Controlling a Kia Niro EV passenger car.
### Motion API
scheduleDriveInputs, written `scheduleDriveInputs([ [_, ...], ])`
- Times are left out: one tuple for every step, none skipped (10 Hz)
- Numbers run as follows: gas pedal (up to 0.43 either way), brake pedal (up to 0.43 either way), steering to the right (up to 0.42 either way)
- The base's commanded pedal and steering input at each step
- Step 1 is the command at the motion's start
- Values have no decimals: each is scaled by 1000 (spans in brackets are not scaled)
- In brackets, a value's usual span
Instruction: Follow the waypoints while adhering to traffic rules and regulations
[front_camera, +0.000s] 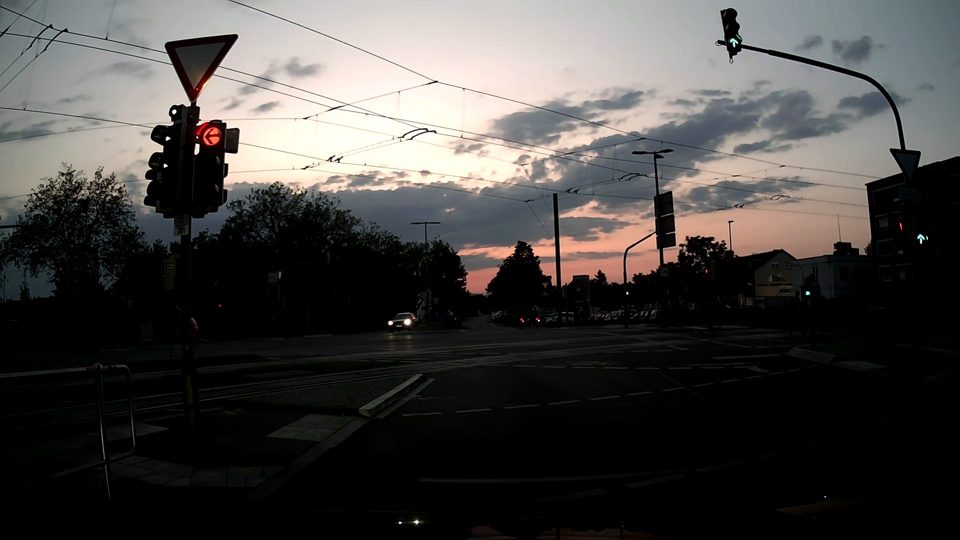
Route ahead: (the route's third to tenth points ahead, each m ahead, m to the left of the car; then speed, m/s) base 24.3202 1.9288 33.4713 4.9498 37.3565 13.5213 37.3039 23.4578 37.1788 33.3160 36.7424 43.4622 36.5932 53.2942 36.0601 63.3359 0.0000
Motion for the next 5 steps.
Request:
scheduleDriveInputs([
  [0, 244, 27],
  [0, 244, 27],
  [0, 244, 26],
  [0, 244, 26],
  [0, 244, 26],
])
